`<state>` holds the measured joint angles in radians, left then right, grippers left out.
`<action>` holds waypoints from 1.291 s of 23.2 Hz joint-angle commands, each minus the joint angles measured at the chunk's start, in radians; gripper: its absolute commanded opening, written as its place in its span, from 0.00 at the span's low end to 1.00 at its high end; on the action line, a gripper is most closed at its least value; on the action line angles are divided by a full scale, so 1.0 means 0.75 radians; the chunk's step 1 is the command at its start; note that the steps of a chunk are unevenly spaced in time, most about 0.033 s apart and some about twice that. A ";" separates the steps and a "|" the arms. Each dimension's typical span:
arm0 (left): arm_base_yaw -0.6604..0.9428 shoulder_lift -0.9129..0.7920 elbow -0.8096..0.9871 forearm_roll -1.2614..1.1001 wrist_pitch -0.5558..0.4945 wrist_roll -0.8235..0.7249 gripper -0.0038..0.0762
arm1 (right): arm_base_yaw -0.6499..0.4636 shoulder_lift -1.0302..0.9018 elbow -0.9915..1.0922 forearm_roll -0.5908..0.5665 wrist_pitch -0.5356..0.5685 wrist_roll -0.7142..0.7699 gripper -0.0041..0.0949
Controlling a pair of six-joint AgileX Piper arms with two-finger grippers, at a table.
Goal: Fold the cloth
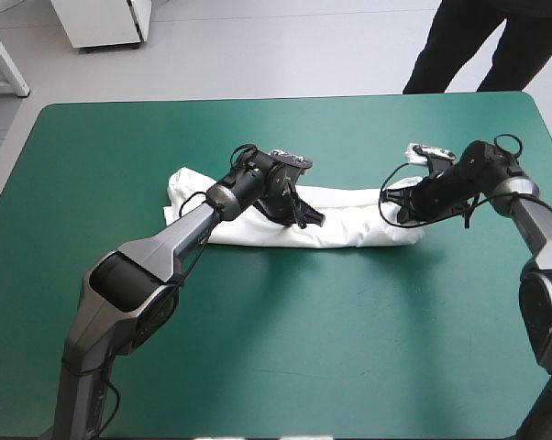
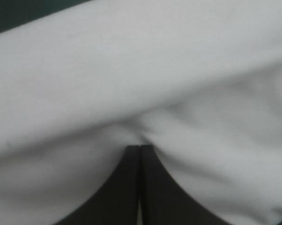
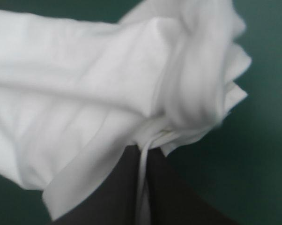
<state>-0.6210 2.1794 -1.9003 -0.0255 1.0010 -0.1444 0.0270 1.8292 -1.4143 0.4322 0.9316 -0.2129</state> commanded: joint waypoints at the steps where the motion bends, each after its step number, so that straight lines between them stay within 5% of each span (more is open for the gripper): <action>1: -0.005 -0.061 -0.028 -0.019 -0.040 0.001 0.02 | 0.001 -0.189 -0.144 0.151 0.040 -0.063 0.03; 7: -0.005 -0.061 -0.028 -0.019 -0.042 0.001 0.02 | 0.006 -0.304 -0.217 0.342 0.095 -0.124 0.03; 15: -0.005 -0.100 -0.031 0.034 -0.018 -0.061 0.02 | 0.152 -0.356 -0.326 0.334 0.104 -0.115 0.03; 21: -0.005 -0.294 -0.008 0.213 0.191 -0.075 0.02 | 0.161 -0.351 -0.326 0.328 0.058 -0.115 0.03; 30: -0.005 -0.803 0.529 0.185 0.188 -0.116 0.02 | 0.207 -0.351 -0.326 0.336 -0.025 -0.123 0.03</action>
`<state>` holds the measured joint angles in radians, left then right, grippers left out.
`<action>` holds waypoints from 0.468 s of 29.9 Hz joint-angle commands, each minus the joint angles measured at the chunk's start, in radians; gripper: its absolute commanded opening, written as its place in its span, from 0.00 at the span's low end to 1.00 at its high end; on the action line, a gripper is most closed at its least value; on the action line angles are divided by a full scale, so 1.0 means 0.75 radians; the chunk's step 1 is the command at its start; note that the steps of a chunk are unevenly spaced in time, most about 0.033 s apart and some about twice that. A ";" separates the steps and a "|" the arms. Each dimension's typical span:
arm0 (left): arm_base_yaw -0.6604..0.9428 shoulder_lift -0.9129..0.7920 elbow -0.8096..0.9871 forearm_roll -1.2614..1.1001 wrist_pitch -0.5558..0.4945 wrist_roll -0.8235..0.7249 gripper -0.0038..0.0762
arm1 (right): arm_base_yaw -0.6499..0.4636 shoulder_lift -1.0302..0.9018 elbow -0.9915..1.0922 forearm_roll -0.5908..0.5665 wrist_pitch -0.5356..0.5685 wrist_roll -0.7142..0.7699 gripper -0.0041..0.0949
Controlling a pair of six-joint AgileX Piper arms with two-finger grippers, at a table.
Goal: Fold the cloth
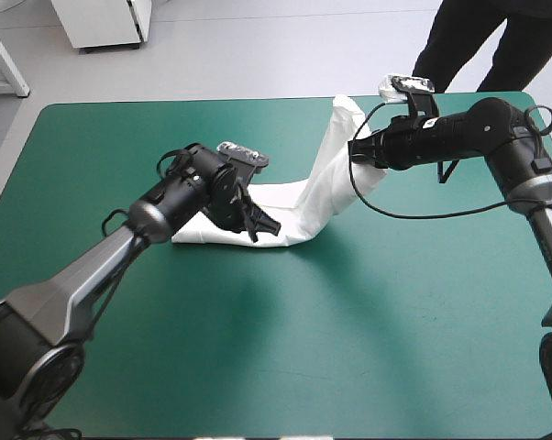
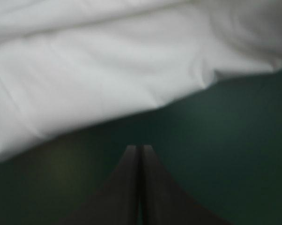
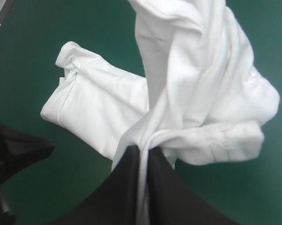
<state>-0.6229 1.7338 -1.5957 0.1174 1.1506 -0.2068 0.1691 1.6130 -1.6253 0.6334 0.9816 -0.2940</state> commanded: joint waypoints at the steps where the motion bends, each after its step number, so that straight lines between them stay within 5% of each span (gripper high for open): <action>1: -0.003 -0.273 0.181 -0.018 -0.011 -0.045 0.02 | 0.029 -0.063 -0.045 0.067 -0.108 -0.017 0.03; 8: -0.003 -0.646 0.535 -0.096 -0.011 -0.065 0.02 | 0.172 0.022 -0.103 0.070 -0.183 -0.031 0.03; 14: -0.003 -0.779 0.575 -0.120 0.065 -0.067 0.02 | 0.313 0.207 -0.303 0.068 -0.206 -0.003 0.03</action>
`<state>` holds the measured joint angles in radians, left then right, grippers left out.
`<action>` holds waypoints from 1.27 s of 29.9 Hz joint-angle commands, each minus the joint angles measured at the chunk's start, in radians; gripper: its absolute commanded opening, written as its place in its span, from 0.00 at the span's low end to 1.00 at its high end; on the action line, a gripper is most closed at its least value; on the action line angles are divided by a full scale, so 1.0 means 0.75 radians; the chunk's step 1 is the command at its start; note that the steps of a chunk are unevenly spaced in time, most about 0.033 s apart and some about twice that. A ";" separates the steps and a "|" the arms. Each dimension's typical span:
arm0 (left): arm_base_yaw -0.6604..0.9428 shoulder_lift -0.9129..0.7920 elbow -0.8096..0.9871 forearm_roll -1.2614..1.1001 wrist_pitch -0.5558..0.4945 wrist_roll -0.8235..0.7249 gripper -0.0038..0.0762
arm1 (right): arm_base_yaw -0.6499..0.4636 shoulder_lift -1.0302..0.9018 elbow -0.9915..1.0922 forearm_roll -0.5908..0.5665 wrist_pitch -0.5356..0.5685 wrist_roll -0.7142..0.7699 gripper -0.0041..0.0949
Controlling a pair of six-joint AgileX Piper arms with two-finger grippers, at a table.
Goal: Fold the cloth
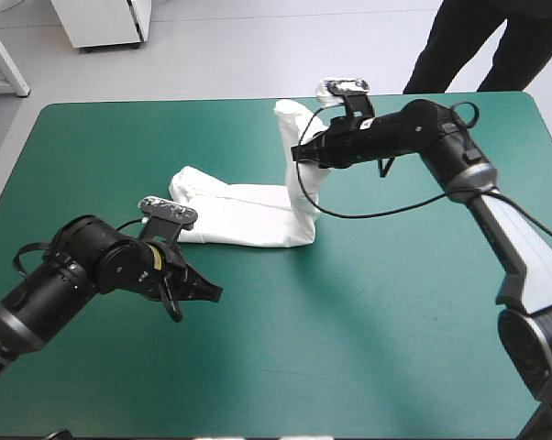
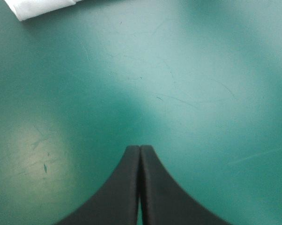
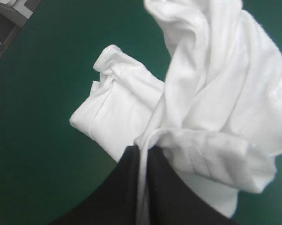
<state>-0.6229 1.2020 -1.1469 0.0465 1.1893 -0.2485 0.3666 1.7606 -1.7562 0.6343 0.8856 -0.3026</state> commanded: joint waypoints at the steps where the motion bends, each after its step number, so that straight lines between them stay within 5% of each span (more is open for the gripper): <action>1: -0.003 -0.081 -0.023 -0.029 0.031 -0.011 0.02 | 0.071 0.037 -0.170 0.066 -0.075 0.012 0.03; 18: -0.003 -0.107 -0.018 -0.197 0.128 -0.009 0.02 | 0.316 0.480 -0.476 0.052 -0.140 0.097 0.03; 26: -0.003 -0.107 -0.018 -0.215 0.128 -0.006 0.02 | 0.383 0.639 -0.558 0.226 -0.122 0.044 0.05; 33: -0.003 -0.107 -0.018 -0.212 0.124 0.000 0.02 | 0.407 0.648 -0.660 0.222 -0.002 0.064 0.45; 38: -0.003 -0.107 -0.018 -0.216 0.121 0.000 0.02 | 0.407 0.640 -0.764 0.028 0.058 0.232 0.50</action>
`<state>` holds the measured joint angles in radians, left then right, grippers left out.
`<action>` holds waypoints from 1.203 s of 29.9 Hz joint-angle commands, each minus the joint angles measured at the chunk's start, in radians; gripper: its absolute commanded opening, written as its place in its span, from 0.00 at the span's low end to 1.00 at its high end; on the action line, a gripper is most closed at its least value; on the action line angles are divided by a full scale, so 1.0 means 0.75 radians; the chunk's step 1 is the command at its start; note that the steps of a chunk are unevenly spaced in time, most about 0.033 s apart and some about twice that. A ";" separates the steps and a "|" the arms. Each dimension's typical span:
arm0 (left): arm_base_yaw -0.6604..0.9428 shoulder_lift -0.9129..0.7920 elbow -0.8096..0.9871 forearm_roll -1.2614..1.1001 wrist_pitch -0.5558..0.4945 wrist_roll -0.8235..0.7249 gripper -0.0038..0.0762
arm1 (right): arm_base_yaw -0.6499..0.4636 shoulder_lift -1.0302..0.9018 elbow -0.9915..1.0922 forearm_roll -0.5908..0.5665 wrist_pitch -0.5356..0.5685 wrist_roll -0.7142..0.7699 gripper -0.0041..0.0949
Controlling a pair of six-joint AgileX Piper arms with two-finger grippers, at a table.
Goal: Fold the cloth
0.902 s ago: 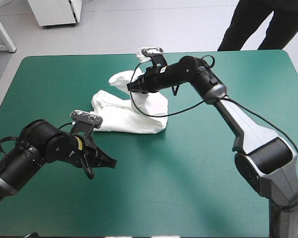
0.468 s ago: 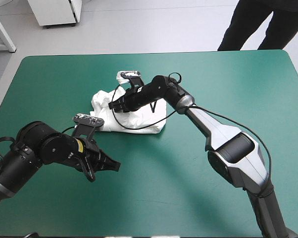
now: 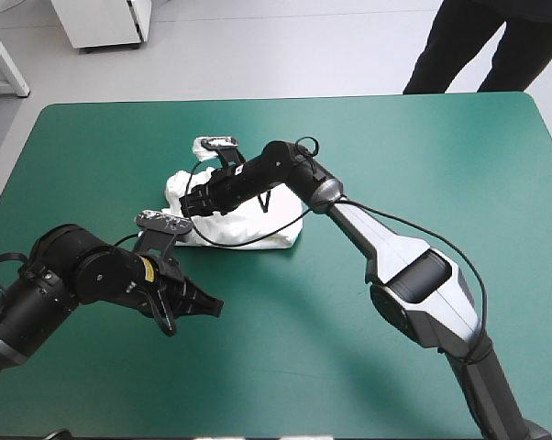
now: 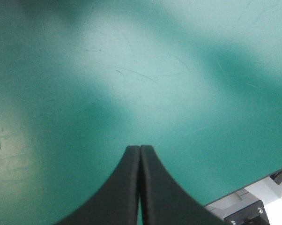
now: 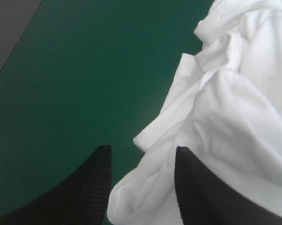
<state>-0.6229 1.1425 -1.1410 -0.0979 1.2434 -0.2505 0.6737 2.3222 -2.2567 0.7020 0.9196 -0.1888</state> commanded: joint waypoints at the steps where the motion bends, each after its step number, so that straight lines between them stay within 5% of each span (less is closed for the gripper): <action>1: -0.003 -0.027 -0.025 -0.023 0.049 0.003 0.02 | -0.005 -0.109 -0.119 -0.105 0.043 0.116 0.49; 14: -0.003 -0.027 -0.025 -0.028 0.037 0.003 0.02 | -0.100 -0.158 -0.148 -0.410 0.438 0.239 0.47; 29: -0.003 -0.027 -0.025 -0.034 0.042 0.003 0.02 | -0.295 -0.321 0.181 -0.513 0.432 0.252 0.46; 36: -0.003 -0.027 -0.025 -0.034 0.027 0.007 0.02 | -0.319 -0.321 0.306 -0.463 0.306 0.210 0.46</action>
<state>-0.6229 1.1425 -1.1361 -0.1040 1.2441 -0.2485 0.4415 2.1489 -2.0258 0.3145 1.2094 -0.0073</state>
